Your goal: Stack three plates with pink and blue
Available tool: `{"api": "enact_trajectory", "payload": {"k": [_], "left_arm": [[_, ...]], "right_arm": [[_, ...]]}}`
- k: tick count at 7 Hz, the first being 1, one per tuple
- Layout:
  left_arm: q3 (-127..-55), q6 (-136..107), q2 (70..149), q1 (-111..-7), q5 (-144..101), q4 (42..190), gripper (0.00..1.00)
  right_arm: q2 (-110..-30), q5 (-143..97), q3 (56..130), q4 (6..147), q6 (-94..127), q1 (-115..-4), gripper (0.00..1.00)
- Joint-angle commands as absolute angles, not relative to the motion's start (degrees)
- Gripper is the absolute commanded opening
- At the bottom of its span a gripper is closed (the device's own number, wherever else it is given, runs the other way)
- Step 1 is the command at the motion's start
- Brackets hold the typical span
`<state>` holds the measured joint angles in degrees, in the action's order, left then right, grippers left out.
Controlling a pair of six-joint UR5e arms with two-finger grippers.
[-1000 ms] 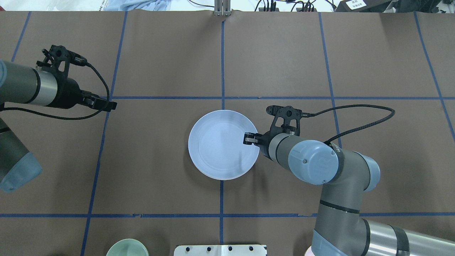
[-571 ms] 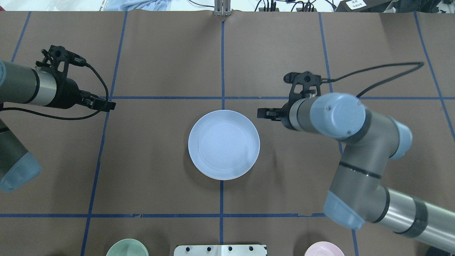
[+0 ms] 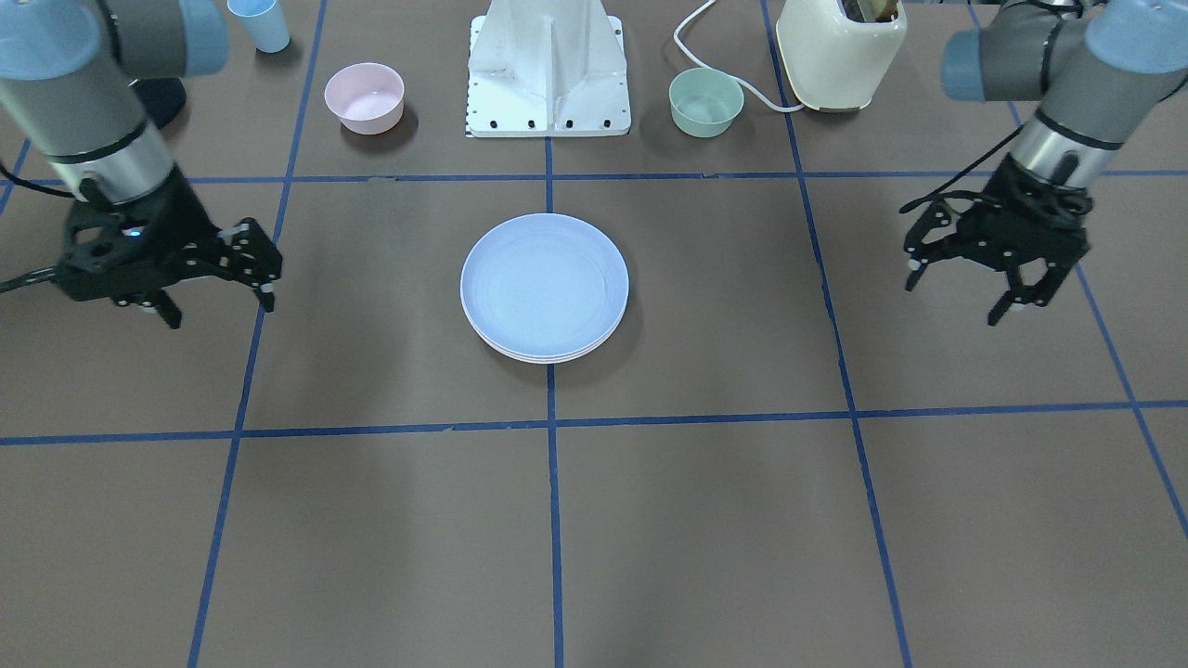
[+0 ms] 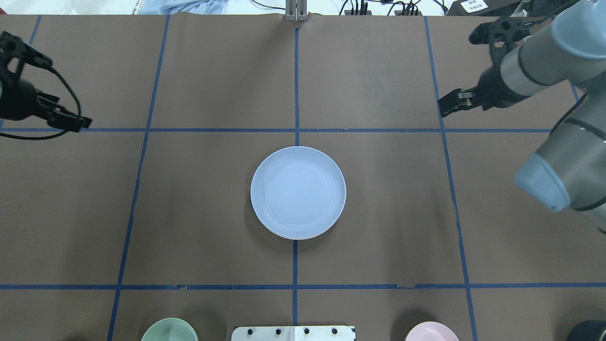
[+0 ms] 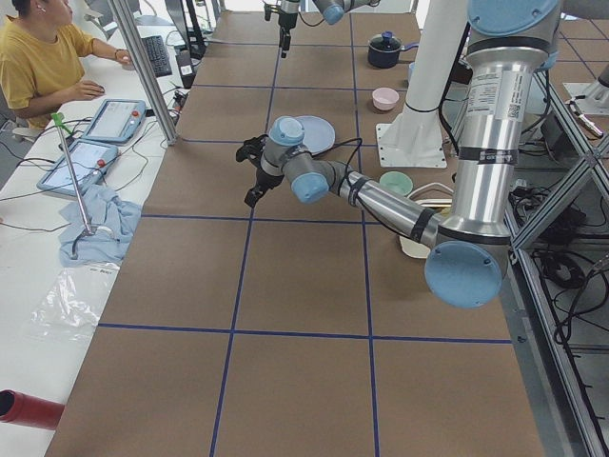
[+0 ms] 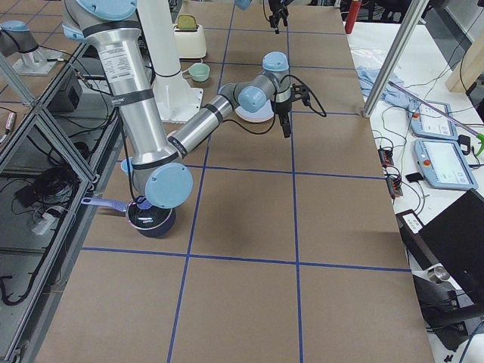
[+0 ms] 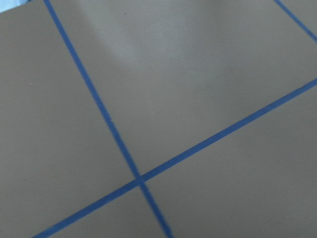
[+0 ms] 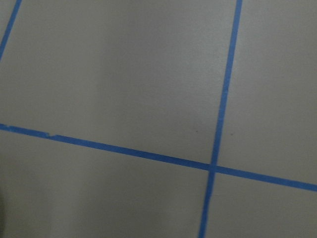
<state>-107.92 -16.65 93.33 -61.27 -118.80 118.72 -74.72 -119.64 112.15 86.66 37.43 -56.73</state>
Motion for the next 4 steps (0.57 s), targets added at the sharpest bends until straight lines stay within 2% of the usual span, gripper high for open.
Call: {"api": "enact_trajectory", "payload": {"k": [1,4], "left_arm": [[-104.1,4.2,89.2,-74.3,-124.5,117.5,1.0],[-96.1,16.2,84.7,-86.6,-125.3,116.4,1.0]], "right_arm": [[-83.9,-129.1,111.9,86.8,17.2,-69.1,1.0],[-97.2,-129.6,110.0,86.9,-4.9,-82.8,1.0]]}}
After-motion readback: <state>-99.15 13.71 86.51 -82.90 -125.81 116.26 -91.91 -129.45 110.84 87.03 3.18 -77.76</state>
